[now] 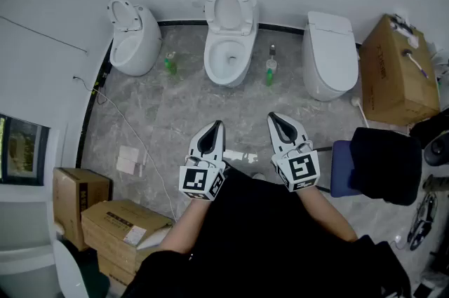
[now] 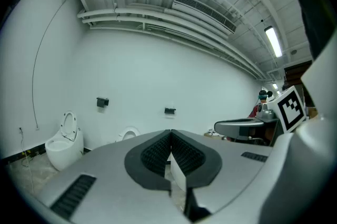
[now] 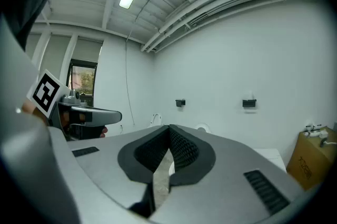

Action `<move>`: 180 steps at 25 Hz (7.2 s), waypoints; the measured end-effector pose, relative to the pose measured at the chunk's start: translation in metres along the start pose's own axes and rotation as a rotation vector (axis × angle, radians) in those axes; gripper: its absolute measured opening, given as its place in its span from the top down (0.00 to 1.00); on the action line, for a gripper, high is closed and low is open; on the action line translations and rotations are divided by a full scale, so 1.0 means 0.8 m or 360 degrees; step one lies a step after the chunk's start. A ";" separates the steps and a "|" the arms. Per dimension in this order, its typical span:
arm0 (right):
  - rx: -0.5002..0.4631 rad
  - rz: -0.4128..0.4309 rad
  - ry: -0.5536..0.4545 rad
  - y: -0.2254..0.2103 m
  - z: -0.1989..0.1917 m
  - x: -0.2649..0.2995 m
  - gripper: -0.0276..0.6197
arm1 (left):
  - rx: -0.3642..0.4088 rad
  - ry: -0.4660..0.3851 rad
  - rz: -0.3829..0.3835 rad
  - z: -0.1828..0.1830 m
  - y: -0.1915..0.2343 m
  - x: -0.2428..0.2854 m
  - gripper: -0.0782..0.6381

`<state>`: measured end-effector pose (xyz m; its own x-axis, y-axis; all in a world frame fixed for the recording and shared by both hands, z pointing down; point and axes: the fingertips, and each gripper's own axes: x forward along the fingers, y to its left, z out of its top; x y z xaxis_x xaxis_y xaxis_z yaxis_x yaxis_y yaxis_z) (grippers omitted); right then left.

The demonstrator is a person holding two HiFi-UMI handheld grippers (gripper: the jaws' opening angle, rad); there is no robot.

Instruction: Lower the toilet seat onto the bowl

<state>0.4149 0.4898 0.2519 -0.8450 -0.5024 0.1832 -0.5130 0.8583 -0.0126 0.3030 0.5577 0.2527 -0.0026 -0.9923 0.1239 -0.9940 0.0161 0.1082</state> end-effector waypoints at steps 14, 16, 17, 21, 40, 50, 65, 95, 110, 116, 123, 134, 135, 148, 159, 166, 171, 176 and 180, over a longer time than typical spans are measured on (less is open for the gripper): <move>0.0164 -0.0129 0.0052 -0.067 -0.035 0.019 0.91 | 0.0175 -0.0064 -0.0110 0.009 0.012 0.061 0.87; 0.0163 -0.0156 0.0076 -0.078 -0.040 0.030 0.91 | 0.0159 -0.0034 -0.0135 0.002 0.022 0.086 0.87; 0.0166 -0.0171 0.0088 -0.083 -0.041 0.037 0.91 | 0.0147 -0.0021 -0.0146 0.000 0.029 0.097 0.87; 0.0181 -0.0204 0.0148 -0.098 -0.045 0.081 0.91 | -0.0193 -0.0022 -0.0133 -0.001 0.087 0.139 0.87; 0.0349 -0.0087 0.0201 -0.104 0.038 0.428 0.91 | -0.0262 -0.0007 -0.0090 0.044 0.354 0.323 0.87; 0.0379 -0.0064 0.0244 -0.100 0.038 0.550 0.91 | -0.0113 0.0042 -0.0145 0.043 0.431 0.380 0.87; 0.0399 -0.0091 0.0276 -0.158 0.009 0.600 0.91 | -0.0323 0.0270 -0.0124 -0.004 0.470 0.453 0.87; 0.0411 -0.0007 0.0375 -0.485 -0.018 0.859 0.91 | -0.0179 0.0515 -0.0045 -0.040 0.535 0.862 0.87; 0.0428 0.0006 0.0423 -0.549 -0.070 0.925 0.90 | 0.0024 0.0494 0.0154 -0.045 0.624 0.945 0.87; 0.0328 -0.0073 0.0463 -0.567 -0.083 0.968 0.90 | 0.0059 0.0601 0.0010 -0.079 0.648 1.002 0.87; 0.0083 -0.0218 0.0568 -0.564 -0.108 1.017 0.90 | 0.0158 0.0721 -0.0281 -0.130 0.671 1.061 0.87; 0.0032 -0.0214 0.0779 -0.577 -0.178 1.099 0.74 | 0.0312 0.0893 -0.0561 -0.202 0.688 1.131 0.65; 0.0031 -0.0200 0.0803 -0.579 -0.185 1.106 0.73 | 0.0322 0.0912 -0.0570 -0.210 0.689 1.136 0.64; -0.0009 -0.0211 0.0933 -0.609 -0.237 1.148 0.75 | 0.0445 0.0927 -0.0644 -0.236 0.693 1.161 0.76; -0.0057 -0.0206 0.0931 -0.586 -0.237 1.133 0.78 | 0.0289 0.0897 -0.0604 -0.229 0.683 1.129 0.77; -0.0082 -0.0212 0.0937 -0.552 -0.233 1.097 0.79 | 0.0201 0.0908 -0.0588 -0.236 0.673 1.079 0.76; -0.0083 -0.0255 0.0938 -0.527 -0.234 1.073 0.79 | 0.0185 0.0916 -0.0650 -0.228 0.664 1.046 0.75; -0.0105 -0.0283 0.0984 -0.492 -0.238 1.044 0.78 | 0.0138 0.0917 -0.0742 -0.235 0.656 0.999 0.74; -0.0049 -0.0378 0.1008 -0.461 -0.249 1.005 0.78 | 0.0158 0.0940 -0.0792 -0.246 0.642 0.953 0.73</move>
<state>-0.0455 -0.2099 0.5994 -0.4533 -0.5277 0.7183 -0.6615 0.7393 0.1257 -0.1877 -0.1661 0.5966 0.4776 -0.6494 0.5917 -0.8680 -0.4531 0.2032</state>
